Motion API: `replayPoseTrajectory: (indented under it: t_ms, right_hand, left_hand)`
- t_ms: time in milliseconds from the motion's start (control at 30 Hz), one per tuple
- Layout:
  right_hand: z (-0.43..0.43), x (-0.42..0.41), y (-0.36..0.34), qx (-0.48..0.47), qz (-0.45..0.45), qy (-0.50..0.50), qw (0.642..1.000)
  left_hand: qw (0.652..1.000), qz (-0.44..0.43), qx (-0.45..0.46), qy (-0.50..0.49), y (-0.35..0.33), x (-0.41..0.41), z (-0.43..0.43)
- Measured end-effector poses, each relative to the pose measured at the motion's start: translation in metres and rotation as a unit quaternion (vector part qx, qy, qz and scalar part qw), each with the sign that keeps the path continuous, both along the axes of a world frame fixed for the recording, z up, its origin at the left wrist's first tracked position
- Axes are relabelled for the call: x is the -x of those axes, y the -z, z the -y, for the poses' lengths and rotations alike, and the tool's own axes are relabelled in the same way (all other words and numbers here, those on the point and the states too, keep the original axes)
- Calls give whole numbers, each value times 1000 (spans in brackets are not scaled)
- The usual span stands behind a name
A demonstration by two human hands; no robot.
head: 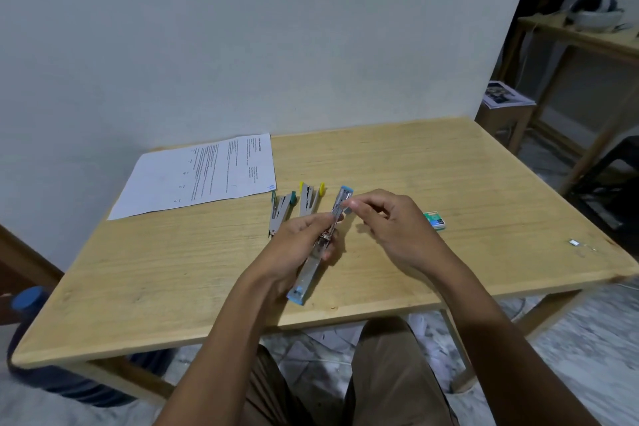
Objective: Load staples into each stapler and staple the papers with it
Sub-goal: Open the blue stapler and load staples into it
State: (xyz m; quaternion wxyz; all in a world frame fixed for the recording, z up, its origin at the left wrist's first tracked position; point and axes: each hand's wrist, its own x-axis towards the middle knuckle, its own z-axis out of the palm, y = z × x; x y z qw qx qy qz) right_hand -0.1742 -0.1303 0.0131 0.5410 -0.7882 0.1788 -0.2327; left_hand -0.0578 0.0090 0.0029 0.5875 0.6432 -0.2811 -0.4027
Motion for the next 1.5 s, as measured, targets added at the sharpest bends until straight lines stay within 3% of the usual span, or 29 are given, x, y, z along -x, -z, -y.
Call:
replayPoseTrajectory:
  t_ms: [167,633,1033,1300,1500]
  right_hand:
    - [-2,-9,2,42,-13,22,999]
    - [-11,-26,-2,214,-43,41,975]
    - [-18,-28,-4,94,-18,59,994]
    - [-19,-33,6,222,-48,92,970]
    - [-21,-40,14,195,-45,100,975]
  left_hand:
    - [990,-118,81,14,9,-8,-2]
    - [988,-118,100,0,15,-9,-3]
    - [989,-111,98,-1,15,-8,-5]
    - [990,-107,95,8,15,-10,-5]
    - [989,-115,94,7,15,-11,-6]
